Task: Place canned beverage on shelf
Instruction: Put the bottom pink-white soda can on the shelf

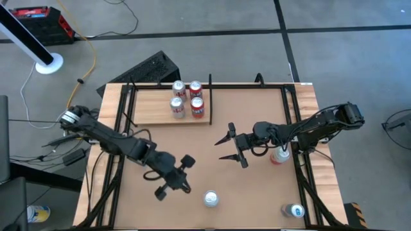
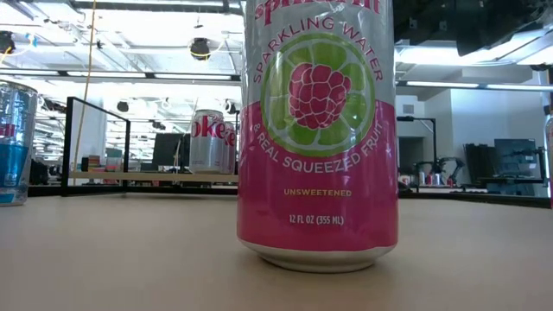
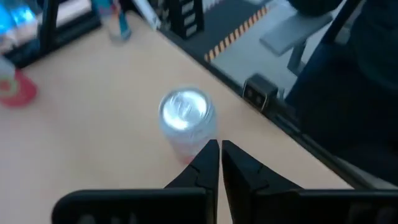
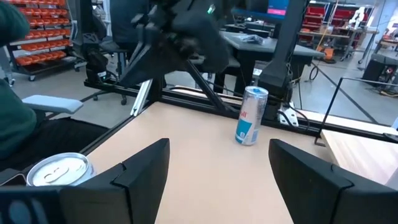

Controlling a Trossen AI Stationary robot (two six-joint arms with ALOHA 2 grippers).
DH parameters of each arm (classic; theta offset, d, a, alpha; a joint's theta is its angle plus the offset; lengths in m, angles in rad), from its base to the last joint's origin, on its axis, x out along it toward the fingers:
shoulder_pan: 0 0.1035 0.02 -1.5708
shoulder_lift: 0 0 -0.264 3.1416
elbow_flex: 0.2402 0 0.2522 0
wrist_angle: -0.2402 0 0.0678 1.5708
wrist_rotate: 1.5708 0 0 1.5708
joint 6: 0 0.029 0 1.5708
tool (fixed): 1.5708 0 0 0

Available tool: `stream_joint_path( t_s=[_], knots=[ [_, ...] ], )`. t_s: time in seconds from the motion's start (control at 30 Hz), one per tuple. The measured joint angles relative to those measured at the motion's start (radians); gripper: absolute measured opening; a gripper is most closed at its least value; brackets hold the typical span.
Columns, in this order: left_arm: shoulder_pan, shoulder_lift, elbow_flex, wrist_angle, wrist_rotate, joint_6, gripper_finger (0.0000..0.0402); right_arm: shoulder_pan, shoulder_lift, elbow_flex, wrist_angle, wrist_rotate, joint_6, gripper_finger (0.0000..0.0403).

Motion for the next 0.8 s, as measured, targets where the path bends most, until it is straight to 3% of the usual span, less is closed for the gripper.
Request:
stream_joint_path(
  t_s=[0.23,0.47,0.8],
  knots=[
    [-0.046,0.0,-0.135,0.345,-0.03,0.028,0.0069,-0.001,0.0,0.0,-0.002,0.0,-0.005,0.0297],
    [-0.067,0.09,-0.142,0.579,-0.045,-0.013,0.0169,-0.002,0.0,0.0,-0.008,0.0,-0.011,0.0297],
    [-0.074,0.263,-0.004,0.542,-0.115,-0.055,0.03,-0.002,0.0,0.0,-0.016,0.0,-0.01,0.0297]
  ],
)
